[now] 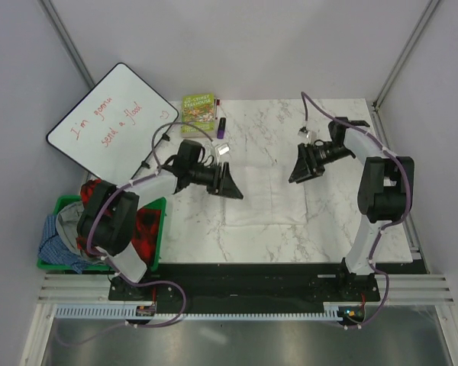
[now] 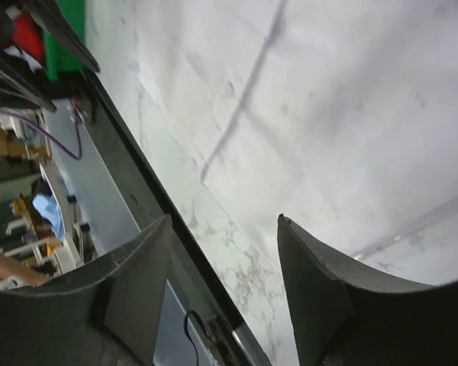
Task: Fold and stack the long sleeve shirts
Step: Fold the shirt
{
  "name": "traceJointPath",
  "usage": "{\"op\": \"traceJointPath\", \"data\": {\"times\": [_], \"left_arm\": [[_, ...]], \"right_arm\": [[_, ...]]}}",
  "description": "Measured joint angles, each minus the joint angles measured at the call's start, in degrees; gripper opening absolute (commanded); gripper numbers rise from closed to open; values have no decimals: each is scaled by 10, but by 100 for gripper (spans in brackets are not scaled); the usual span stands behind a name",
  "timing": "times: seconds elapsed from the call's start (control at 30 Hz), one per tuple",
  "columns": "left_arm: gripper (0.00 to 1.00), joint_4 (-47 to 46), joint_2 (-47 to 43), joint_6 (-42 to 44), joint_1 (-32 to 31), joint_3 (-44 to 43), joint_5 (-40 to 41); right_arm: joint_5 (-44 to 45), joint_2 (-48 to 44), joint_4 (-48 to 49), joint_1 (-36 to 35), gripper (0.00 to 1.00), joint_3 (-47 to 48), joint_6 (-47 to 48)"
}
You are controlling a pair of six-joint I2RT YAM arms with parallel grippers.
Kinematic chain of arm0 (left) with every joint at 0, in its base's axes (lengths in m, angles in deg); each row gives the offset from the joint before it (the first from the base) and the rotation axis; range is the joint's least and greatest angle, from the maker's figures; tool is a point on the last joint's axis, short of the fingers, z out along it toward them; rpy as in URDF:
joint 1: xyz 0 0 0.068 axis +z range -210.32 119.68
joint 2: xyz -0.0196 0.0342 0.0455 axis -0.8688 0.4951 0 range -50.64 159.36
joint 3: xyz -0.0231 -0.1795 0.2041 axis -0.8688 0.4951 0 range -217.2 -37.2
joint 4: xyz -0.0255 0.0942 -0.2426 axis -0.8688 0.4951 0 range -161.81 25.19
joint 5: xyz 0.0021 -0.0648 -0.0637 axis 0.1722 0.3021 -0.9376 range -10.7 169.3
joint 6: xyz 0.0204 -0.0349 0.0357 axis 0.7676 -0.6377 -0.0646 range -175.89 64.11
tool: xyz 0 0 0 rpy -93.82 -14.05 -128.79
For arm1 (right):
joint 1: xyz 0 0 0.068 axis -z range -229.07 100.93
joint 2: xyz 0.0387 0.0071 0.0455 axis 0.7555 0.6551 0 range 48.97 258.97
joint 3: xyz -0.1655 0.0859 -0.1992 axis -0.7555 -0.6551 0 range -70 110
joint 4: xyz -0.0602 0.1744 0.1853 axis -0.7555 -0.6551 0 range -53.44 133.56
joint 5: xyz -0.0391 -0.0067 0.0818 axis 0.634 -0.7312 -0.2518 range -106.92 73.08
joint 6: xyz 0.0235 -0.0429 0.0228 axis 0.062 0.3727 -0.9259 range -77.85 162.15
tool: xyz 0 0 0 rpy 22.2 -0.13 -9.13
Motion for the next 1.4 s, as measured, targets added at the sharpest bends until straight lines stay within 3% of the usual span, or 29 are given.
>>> {"op": "traceJointPath", "data": {"times": [0.13, 0.27, 0.5, 0.63, 0.83, 1.03, 1.23, 1.3, 1.4], "left_arm": [[60, -6, 29, 5, 0, -123, 12], [59, -40, 112, 3, 2, -213, 26], [58, -57, 249, -29, 24, -234, 78], [58, -78, 280, -67, 52, -238, 66], [58, -93, 269, -77, 88, -220, 68], [58, -80, 123, -63, 84, -113, 52], [58, -115, -34, -60, -20, -28, 25], [58, -142, -34, -71, -63, 9, 16], [58, -152, 21, -85, -85, 47, 15]], "right_arm": [[-50, -7, 59, -5, 65, 46, -55], [-72, 30, 149, -21, 63, 48, -127], [-65, 151, 239, -19, 63, 73, -176], [-108, 185, 247, -4, 63, 91, -203], [-128, 196, 237, 4, 66, 104, -203], [-64, 110, 221, 1, 68, 97, -179], [-97, -115, 233, -47, 66, -72, -188], [-118, -134, 235, -83, 65, -133, -187], [-124, -91, 231, -110, 65, -201, -181]]}}
